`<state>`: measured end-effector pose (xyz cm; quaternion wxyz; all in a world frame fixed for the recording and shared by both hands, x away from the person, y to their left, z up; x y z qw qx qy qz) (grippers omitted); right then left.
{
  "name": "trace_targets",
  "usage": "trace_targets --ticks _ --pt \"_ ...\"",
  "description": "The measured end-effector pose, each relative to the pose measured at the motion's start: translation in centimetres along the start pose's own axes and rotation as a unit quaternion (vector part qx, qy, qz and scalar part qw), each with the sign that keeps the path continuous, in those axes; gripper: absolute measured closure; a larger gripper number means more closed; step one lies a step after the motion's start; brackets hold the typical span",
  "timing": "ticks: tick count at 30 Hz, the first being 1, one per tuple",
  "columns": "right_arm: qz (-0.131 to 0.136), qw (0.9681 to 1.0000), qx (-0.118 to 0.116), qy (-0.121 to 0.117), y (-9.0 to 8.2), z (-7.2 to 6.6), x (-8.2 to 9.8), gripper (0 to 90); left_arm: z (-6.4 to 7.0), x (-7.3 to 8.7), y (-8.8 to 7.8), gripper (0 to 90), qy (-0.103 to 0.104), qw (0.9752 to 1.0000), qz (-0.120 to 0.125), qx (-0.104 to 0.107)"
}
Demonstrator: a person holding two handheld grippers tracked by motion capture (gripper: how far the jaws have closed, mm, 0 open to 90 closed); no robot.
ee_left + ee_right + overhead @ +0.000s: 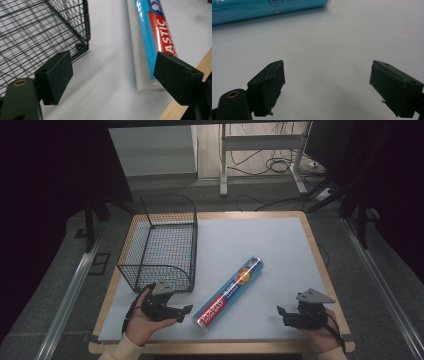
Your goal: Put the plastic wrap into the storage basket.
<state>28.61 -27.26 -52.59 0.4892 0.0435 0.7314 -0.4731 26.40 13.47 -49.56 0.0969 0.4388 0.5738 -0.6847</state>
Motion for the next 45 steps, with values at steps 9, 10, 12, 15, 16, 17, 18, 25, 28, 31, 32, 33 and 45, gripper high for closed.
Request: trace_targets --ticks 9,10,12,15,16,17,18,25,28,31,32,33,45 --pt "-0.001 1.0 0.001 0.001 0.0 0.1 0.1 13.2 1.2 -1.3 0.4 16.0 0.008 0.9999 -0.002 0.012" --pt "0.0 1.0 0.001 0.001 0.0 0.1 0.1 13.2 1.6 -1.8 0.5 16.0 0.013 0.9998 -0.002 0.016" --pt "-0.001 1.0 0.001 0.001 0.0 0.2 0.1 13.2 1.9 -2.0 0.6 16.0 0.016 0.9997 -0.003 0.017" --pt "0.0 1.0 0.001 0.002 0.0 0.2 0.1 13.2 2.6 -2.6 1.0 16.0 0.022 0.9995 -0.004 0.023" --pt "0.0 1.0 0.0 0.002 0.0 0.2 0.1 13.2 2.9 -2.9 1.2 15.9 0.026 0.9993 -0.006 0.026" --pt "0.0 1.0 0.0 0.002 0.0 0.2 0.1 13.2 2.9 -2.9 1.2 15.9 0.026 0.9993 -0.006 0.026" --pt "-0.001 1.0 0.0 0.002 0.0 0.2 0.1 13.2 3.1 -3.0 1.4 15.9 0.029 0.9992 -0.008 0.028" --pt "-0.001 1.0 0.0 0.004 0.0 0.3 0.1 13.2 3.9 -3.8 2.1 15.9 0.037 0.9986 -0.014 0.035" --pt "-0.001 1.0 0.0 0.004 0.0 0.3 0.1 13.2 4.2 -4.1 2.3 15.9 0.039 0.9984 -0.016 0.037" --pt "-0.002 1.0 0.0 0.003 0.0 0.3 0.2 13.2 4.3 -4.3 2.5 15.8 0.042 0.9983 -0.017 0.038" --pt "-0.002 1.0 0.0 0.003 0.0 0.3 0.2 13.2 4.4 -4.4 2.5 15.8 0.043 0.9982 -0.019 0.038" --pt "-0.002 1.0 0.0 0.003 0.0 0.3 0.2 13.2 4.4 -4.5 2.6 15.8 0.043 0.9981 -0.019 0.039" --pt "-0.005 1.0 0.0 0.002 0.1 0.3 0.2 13.2 5.1 -5.4 3.4 15.2 0.052 0.9974 -0.029 0.041"
Point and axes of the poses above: each handheld gripper's, and its own axes: y roughly forward along the jaws, x roughly out of its underside, z roughly to its right, the point moved 3 cm from there along y, roughly forward along the jaws, and after that the axes turned 14 degrees about -x, right-handed, at the moved point
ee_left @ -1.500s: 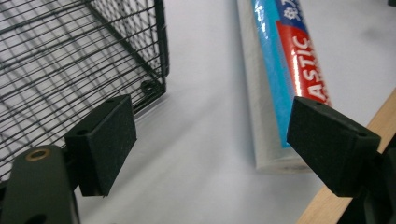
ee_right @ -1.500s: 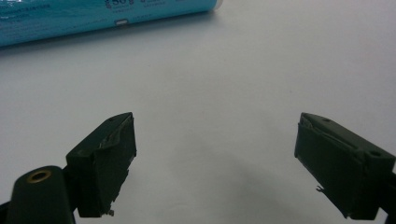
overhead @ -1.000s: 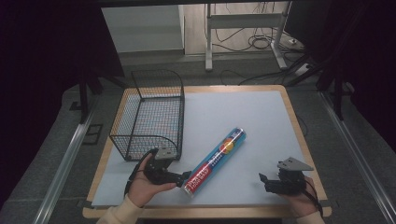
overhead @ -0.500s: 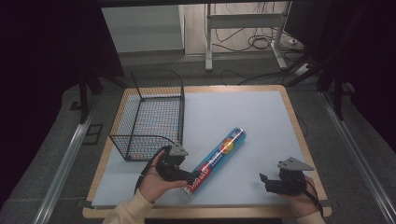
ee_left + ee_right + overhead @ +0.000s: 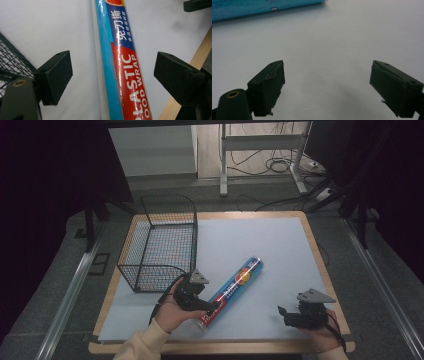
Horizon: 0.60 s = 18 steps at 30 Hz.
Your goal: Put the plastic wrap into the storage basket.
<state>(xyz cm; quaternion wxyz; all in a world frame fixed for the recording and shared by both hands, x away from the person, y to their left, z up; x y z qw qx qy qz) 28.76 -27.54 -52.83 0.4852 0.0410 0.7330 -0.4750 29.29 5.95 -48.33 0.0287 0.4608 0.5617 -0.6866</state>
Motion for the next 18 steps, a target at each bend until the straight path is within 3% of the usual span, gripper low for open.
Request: trace_targets --ticks 18 --pt "0.011 0.9999 -0.002 0.0 -0.3 -0.1 -0.3 13.2 1.2 -2.9 1.5 14.5 0.025 0.9994 -0.022 0.002"
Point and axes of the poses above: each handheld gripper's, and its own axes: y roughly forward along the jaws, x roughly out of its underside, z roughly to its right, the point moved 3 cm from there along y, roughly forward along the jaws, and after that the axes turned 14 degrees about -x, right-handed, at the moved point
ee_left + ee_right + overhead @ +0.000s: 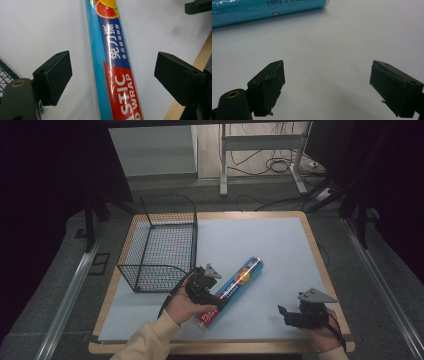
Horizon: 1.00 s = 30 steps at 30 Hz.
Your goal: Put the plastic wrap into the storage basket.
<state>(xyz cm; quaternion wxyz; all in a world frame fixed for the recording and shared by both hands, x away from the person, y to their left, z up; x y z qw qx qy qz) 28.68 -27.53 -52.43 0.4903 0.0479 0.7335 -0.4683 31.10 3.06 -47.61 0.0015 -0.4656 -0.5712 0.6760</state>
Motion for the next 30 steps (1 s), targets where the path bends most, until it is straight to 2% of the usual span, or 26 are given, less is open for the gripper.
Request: trace_targets --ticks 13,30 --pt "0.003 1.0 0.002 0.0 0.0 0.1 -0.1 13.2 0.9 -1.6 1.9 13.8 0.015 0.9995 -0.026 0.004" --pt "0.005 1.0 0.0 0.002 -0.1 0.0 -0.1 13.2 1.5 -4.1 4.1 13.0 0.022 0.9982 -0.055 0.005"
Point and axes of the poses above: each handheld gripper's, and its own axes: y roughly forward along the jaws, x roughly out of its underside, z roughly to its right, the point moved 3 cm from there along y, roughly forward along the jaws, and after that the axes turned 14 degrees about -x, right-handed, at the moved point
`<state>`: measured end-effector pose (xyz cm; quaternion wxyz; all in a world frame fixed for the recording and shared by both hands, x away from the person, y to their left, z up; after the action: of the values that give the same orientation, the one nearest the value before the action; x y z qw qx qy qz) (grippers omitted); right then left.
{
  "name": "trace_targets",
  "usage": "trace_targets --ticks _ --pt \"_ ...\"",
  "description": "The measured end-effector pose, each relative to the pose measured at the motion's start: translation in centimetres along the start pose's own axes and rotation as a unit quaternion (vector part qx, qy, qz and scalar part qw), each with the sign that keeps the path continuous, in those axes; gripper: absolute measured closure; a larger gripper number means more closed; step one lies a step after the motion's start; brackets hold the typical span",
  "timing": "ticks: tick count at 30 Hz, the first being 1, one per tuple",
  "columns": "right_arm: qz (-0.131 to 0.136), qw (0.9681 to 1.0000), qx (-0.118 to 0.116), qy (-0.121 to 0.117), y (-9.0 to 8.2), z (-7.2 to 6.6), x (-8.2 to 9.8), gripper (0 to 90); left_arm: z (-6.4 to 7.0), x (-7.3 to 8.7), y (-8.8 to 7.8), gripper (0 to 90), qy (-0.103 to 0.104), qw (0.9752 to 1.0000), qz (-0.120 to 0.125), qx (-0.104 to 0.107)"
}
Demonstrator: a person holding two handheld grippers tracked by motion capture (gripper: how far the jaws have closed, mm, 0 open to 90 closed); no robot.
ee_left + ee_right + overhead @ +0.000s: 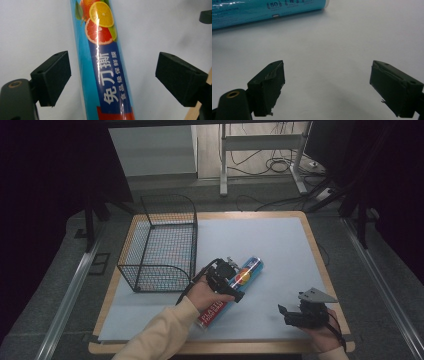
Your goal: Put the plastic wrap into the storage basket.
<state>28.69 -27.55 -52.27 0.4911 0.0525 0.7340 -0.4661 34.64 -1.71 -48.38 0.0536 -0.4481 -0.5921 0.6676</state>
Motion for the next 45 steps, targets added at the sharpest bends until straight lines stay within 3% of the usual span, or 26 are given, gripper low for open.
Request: trace_targets --ticks 7,19,22,29,33,37,40,45 --pt "0.002 1.0 0.0 0.001 -0.1 0.0 -0.1 13.1 0.0 -0.5 0.6 12.8 -0.001 0.9999 -0.01 -0.004" --pt "0.004 1.0 0.001 0.002 -0.1 0.0 -0.1 13.1 0.5 -1.4 3.1 13.1 0.006 0.9985 -0.053 -0.015" --pt "0.004 1.0 0.0 0.001 -0.2 -0.1 -0.1 13.1 0.8 -1.2 3.7 12.9 0.017 0.9971 -0.071 -0.022" --pt "0.003 1.0 0.0 0.001 -0.1 -0.1 -0.1 13.1 0.8 -0.3 4.6 14.5 0.007 0.9952 -0.092 -0.033" --pt "0.004 1.0 0.001 0.002 -0.2 -0.1 -0.2 13.1 0.8 -0.1 4.9 15.3 0.014 0.9937 -0.103 -0.041" --pt "0.003 1.0 0.001 0.001 -0.1 -0.2 -0.2 13.1 0.9 0.3 5.5 19.5 0.017 0.9912 -0.122 -0.048" --pt "0.005 1.0 0.001 0.002 -0.2 -0.2 -0.2 13.1 1.1 0.4 5.6 25.0 0.0 0.9923 -0.116 -0.043" --pt "0.002 1.0 0.002 0.002 -0.2 -0.1 -0.2 13.1 0.9 0.4 5.6 30.3 -0.006 0.9922 -0.118 -0.041"
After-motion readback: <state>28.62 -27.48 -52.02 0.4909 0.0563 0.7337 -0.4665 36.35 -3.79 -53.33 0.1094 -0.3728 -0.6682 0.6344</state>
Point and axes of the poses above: each handheld gripper's, and its own axes: y roughly forward along the jaws, x roughly out of its underside, z roughly to its right, the point moved 3 cm from there along y, roughly forward along the jaws, and after that the axes turned 14 degrees about -x, right-handed, at the moved point
